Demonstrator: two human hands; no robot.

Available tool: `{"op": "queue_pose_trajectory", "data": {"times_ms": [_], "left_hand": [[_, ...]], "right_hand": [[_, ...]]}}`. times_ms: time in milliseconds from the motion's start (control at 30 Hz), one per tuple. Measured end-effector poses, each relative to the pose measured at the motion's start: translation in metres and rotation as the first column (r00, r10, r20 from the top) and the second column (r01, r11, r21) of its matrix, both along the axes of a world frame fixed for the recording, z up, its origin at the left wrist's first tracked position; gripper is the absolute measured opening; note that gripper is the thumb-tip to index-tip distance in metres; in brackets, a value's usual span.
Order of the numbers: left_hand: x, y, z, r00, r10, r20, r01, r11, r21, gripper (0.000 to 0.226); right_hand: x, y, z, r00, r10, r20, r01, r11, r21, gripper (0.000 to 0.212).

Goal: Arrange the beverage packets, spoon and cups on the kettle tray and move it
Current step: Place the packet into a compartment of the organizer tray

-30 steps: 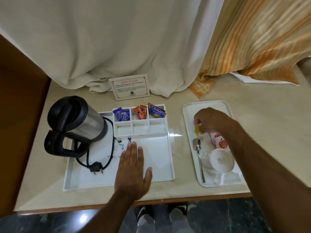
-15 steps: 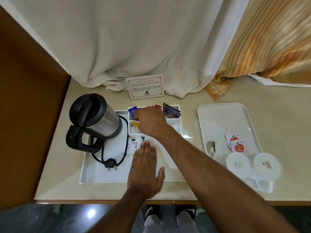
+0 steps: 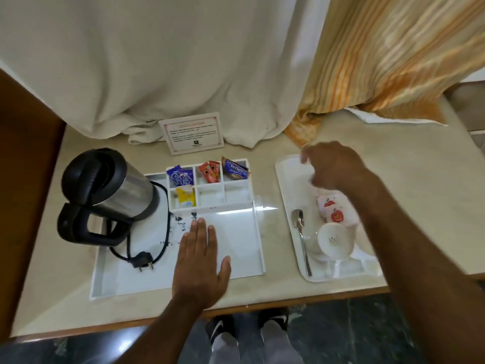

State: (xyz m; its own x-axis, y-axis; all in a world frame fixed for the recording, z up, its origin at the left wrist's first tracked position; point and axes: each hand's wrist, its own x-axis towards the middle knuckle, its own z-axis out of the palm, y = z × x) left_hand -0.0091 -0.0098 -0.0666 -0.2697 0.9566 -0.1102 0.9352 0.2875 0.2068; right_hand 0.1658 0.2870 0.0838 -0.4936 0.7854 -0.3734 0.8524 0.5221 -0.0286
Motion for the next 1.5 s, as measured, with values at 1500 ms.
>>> {"op": "queue_pose_trajectory", "data": {"times_ms": [1500], "left_hand": [[0.002, 0.001, 0.004, 1.0, 0.016, 0.019, -0.015, 1.0, -0.018, 0.079]], "right_hand": [[-0.002, -0.062, -0.051, 0.992, -0.099, 0.078, 0.115, 0.964, -0.239, 0.018]]}}
